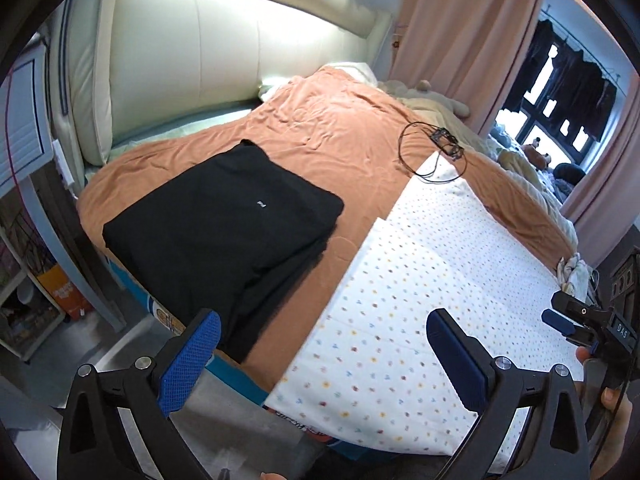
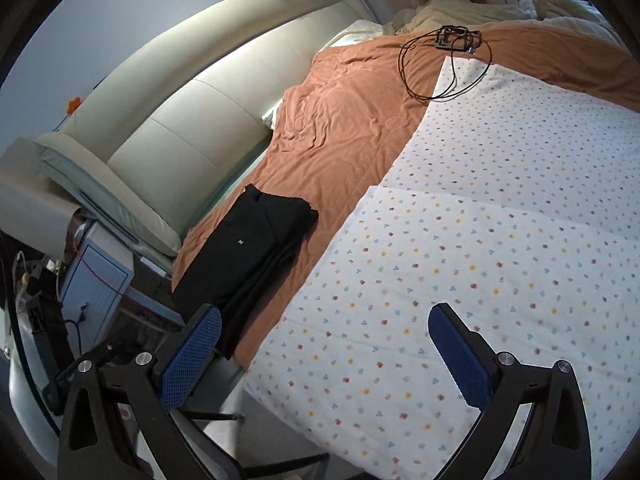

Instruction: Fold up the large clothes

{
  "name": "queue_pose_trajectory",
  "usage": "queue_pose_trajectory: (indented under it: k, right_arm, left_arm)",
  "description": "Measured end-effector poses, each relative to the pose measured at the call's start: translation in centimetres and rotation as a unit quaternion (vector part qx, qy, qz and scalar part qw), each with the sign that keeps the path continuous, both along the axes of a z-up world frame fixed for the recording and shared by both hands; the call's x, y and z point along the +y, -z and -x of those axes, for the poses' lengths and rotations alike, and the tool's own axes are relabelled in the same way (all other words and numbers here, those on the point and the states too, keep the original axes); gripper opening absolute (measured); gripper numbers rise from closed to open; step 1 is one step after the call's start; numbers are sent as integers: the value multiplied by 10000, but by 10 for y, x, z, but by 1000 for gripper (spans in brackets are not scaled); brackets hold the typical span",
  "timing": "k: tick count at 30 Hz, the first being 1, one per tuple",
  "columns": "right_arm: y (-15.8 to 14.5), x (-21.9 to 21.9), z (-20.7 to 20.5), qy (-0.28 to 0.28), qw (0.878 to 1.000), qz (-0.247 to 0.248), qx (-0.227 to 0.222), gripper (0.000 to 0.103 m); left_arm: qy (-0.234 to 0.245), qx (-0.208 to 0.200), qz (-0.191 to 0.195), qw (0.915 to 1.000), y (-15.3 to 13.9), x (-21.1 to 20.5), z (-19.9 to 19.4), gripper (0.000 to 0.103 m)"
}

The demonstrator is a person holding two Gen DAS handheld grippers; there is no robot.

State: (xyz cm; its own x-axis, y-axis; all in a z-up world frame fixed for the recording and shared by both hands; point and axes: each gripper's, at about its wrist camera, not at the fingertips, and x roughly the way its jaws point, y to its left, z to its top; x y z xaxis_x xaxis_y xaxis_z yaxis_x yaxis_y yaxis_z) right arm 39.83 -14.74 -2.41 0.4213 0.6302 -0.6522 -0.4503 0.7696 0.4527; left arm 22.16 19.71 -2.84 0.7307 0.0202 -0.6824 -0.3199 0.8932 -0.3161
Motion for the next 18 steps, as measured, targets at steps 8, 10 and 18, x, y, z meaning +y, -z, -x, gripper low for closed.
queue_pose_trajectory:
  k: [8, 10, 18]
  right_arm:
    - [-25, -60, 49, 245, 9983, 198, -494, 103]
    - [-32, -74, 63, 335, 9967, 297, -672, 103]
    - [-47, -133, 125, 685, 9894, 501, -1175, 103]
  left_arm:
    - [323, -377, -319, 9983, -28, -58, 35, 103]
    - [389, -486, -413, 9972, -35, -72, 46, 103]
    - [642, -744, -796, 9920, -48, -121, 87, 103]
